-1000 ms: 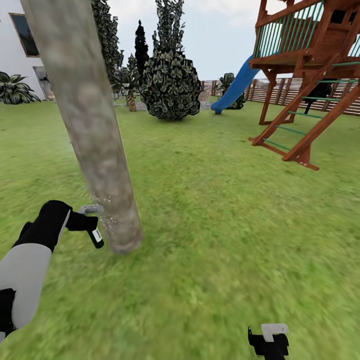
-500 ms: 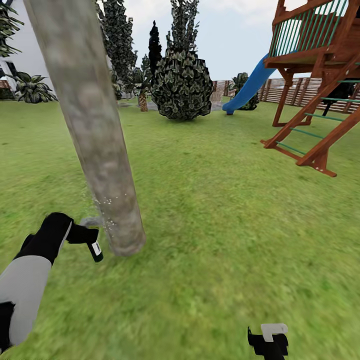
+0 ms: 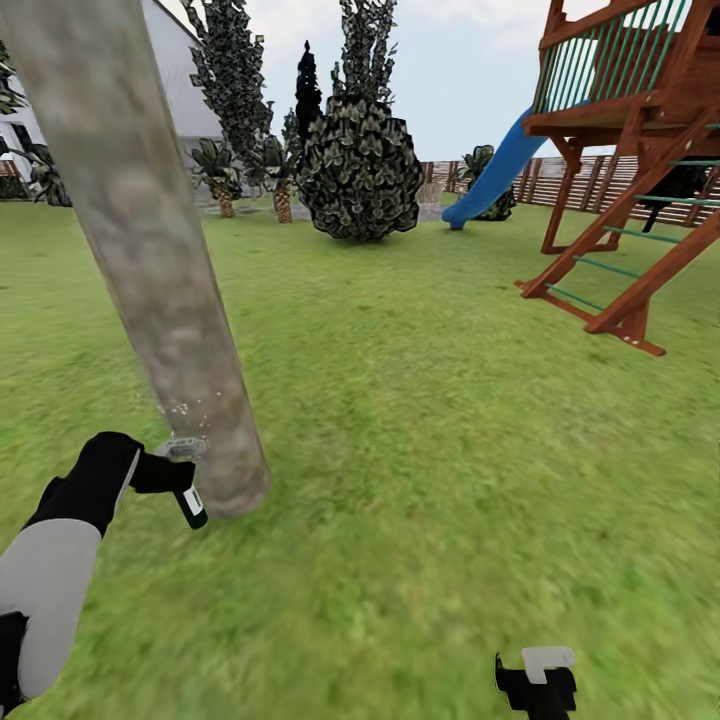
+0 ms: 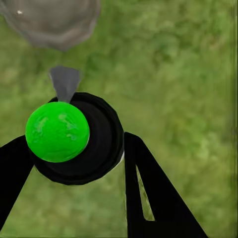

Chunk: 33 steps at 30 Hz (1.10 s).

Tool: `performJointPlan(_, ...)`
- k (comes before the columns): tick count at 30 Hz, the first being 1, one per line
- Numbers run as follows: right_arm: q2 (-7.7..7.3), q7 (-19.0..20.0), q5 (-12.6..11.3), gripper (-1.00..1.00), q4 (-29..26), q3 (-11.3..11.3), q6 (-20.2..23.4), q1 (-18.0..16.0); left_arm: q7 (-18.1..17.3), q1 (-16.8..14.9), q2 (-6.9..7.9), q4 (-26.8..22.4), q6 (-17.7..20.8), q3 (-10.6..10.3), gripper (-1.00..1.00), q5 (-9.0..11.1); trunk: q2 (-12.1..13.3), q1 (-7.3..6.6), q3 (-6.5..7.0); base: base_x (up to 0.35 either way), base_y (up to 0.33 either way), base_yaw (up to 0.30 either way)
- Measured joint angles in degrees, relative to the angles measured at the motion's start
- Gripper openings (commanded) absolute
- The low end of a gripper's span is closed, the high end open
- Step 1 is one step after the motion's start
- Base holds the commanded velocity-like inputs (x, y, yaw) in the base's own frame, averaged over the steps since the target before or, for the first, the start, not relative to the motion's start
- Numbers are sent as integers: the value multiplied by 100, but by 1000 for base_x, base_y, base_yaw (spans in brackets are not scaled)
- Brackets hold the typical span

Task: In the garden, pick up the pesticide atomizer on the floor and spray pesticide onto both trees until each tree trunk is fully covered.

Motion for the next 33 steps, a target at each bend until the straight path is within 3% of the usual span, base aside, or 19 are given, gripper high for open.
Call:
performJointPlan(6,0,0,0,100,0,0,0,0,8,-53,-1,-16,8,3,-100,3,0,0,0,27,-255,27)
performJointPlan(13,0,0,0,100,0,2,0,0,9,-89,-13,-11,24,8,-100,8,0,0,0,-107,-267,260)
performJointPlan(19,-7,-4,0,100,0,-7,0,0,17,-103,-35,-18,26,12,-100,1,0,0,0,230,-187,31)
performJointPlan(23,-9,-9,0,100,0,-7,0,0,28,-96,-29,-18,33,6,-100,287,0,0,0,275,-150,0)
performJointPlan(33,0,-9,0,100,0,-1,0,0,52,-51,-27,-9,36,-6,-100,325,0,0,0,-53,-263,92)
